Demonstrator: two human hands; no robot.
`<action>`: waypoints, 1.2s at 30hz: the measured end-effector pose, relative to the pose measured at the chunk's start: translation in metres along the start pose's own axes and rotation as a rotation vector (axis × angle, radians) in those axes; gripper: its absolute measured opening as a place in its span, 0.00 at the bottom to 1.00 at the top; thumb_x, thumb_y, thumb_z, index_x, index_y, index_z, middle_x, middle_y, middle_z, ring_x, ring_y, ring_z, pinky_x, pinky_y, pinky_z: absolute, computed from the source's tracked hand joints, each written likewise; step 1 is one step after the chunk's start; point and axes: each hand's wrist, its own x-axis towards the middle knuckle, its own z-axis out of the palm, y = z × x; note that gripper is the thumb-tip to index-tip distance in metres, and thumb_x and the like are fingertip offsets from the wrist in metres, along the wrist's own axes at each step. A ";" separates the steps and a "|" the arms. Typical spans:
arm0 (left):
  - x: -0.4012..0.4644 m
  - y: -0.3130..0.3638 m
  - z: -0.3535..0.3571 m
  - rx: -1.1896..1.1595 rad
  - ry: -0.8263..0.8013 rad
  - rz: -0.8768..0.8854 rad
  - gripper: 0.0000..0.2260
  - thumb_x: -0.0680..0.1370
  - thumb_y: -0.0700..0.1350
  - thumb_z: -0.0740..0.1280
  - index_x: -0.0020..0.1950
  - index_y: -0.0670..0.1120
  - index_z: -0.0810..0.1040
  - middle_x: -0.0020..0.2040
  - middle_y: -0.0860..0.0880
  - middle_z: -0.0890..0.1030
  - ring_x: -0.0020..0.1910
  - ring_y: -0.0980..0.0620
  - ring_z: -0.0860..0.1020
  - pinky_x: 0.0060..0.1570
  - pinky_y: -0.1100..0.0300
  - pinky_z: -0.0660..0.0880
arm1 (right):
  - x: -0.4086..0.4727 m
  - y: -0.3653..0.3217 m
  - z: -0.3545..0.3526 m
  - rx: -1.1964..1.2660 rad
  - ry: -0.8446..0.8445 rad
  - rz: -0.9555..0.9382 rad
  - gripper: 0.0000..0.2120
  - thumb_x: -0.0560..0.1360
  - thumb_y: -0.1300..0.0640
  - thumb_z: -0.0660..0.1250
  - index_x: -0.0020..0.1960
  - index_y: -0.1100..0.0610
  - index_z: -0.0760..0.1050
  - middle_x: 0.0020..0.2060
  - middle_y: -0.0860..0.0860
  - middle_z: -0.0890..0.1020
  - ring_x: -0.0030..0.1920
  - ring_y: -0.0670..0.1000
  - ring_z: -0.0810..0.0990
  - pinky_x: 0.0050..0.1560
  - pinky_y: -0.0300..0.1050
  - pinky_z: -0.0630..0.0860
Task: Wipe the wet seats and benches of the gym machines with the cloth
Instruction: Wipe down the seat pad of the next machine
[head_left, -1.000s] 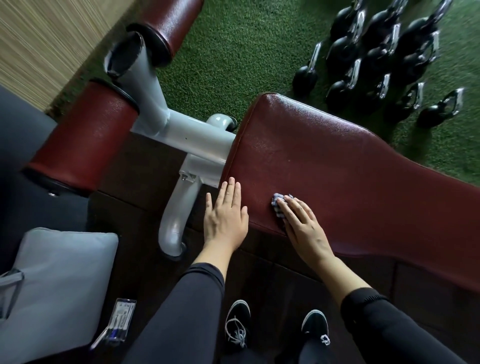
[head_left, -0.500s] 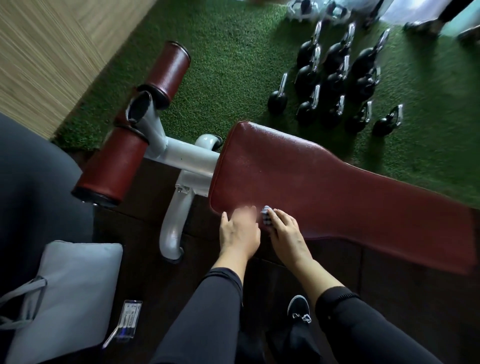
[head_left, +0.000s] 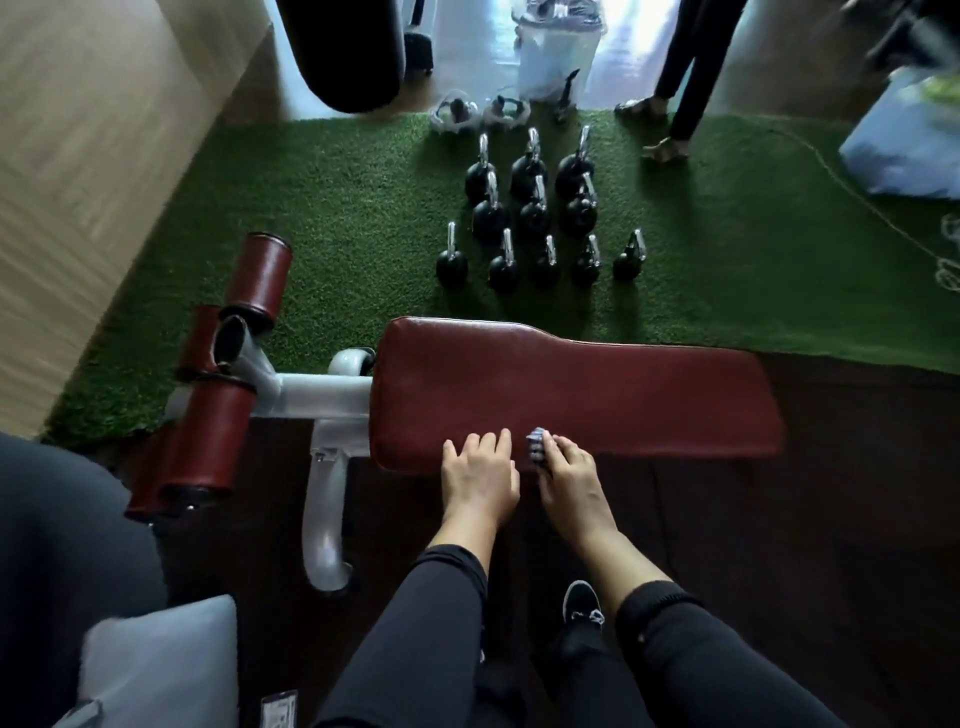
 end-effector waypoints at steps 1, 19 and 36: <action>-0.002 0.008 -0.004 0.014 -0.011 0.028 0.24 0.82 0.51 0.56 0.77 0.47 0.60 0.70 0.49 0.71 0.69 0.48 0.67 0.70 0.44 0.59 | -0.004 0.003 -0.007 0.001 0.012 0.033 0.23 0.74 0.65 0.65 0.69 0.63 0.69 0.63 0.63 0.74 0.61 0.65 0.73 0.61 0.59 0.73; -0.061 0.285 0.006 0.240 -0.153 0.620 0.19 0.81 0.48 0.55 0.72 0.47 0.65 0.66 0.49 0.73 0.67 0.48 0.70 0.61 0.50 0.67 | -0.156 0.171 -0.173 -0.071 0.239 0.627 0.25 0.77 0.58 0.62 0.73 0.61 0.63 0.66 0.57 0.71 0.62 0.60 0.71 0.61 0.53 0.72; -0.155 0.544 0.078 0.423 -0.275 1.190 0.19 0.81 0.50 0.55 0.72 0.48 0.65 0.66 0.50 0.73 0.66 0.48 0.70 0.58 0.52 0.68 | -0.316 0.323 -0.256 0.081 0.451 1.228 0.25 0.80 0.57 0.57 0.76 0.54 0.55 0.71 0.51 0.65 0.69 0.54 0.65 0.67 0.47 0.67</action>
